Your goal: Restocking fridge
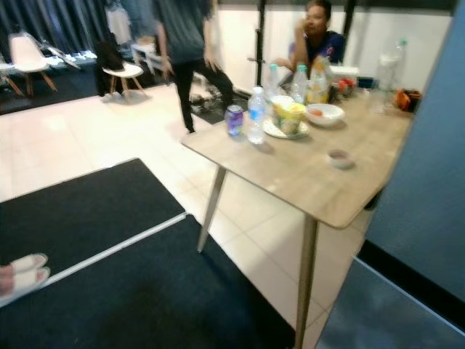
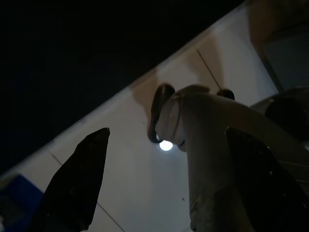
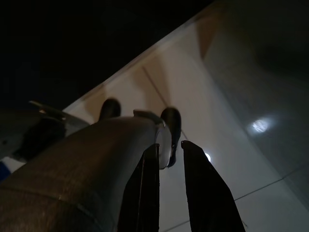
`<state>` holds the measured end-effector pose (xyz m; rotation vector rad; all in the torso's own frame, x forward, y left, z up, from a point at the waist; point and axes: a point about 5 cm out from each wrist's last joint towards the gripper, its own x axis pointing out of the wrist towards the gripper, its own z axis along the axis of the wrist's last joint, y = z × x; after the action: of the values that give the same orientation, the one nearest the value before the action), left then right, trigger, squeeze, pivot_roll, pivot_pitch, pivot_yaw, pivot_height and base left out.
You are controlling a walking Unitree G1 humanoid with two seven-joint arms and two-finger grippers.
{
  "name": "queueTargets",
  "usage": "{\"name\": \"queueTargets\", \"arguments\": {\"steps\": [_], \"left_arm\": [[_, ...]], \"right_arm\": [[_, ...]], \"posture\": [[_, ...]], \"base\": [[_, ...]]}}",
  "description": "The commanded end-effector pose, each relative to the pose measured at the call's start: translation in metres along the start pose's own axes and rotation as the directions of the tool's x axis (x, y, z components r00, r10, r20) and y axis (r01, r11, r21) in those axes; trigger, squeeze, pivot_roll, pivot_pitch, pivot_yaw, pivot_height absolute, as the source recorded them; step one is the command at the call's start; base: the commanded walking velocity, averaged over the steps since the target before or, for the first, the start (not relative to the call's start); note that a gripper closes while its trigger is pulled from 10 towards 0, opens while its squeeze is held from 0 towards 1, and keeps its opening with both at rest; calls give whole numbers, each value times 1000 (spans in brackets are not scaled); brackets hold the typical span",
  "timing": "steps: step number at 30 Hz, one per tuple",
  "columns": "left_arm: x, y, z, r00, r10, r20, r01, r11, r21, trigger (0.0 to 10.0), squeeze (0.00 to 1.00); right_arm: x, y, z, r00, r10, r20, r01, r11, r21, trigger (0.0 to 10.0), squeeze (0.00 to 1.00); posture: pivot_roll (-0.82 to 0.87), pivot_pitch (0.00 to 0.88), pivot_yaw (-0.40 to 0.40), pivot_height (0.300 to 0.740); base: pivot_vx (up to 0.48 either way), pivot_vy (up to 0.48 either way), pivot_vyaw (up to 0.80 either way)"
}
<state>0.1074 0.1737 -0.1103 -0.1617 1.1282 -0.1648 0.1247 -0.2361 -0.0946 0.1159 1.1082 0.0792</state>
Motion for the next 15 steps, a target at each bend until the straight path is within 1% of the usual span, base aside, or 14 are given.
{"name": "queueTargets", "arguments": {"steps": [1,15], "left_arm": [[-1,-1,-10,999,0,-36,0,1000,-6,10000,0],[-1,-2,-9,999,0,-37,0,1000,0,10000,0]], "right_arm": [[-1,-1,-1,1000,-4,-1,4,1000,9,10000,0],[-1,-3,-1,1000,4,2,-4,1000,8,10000,0]], "posture": [[-104,0,-2,740],[-106,0,-7,740]], "base": [[0,0,775],[0,0,775]]}}
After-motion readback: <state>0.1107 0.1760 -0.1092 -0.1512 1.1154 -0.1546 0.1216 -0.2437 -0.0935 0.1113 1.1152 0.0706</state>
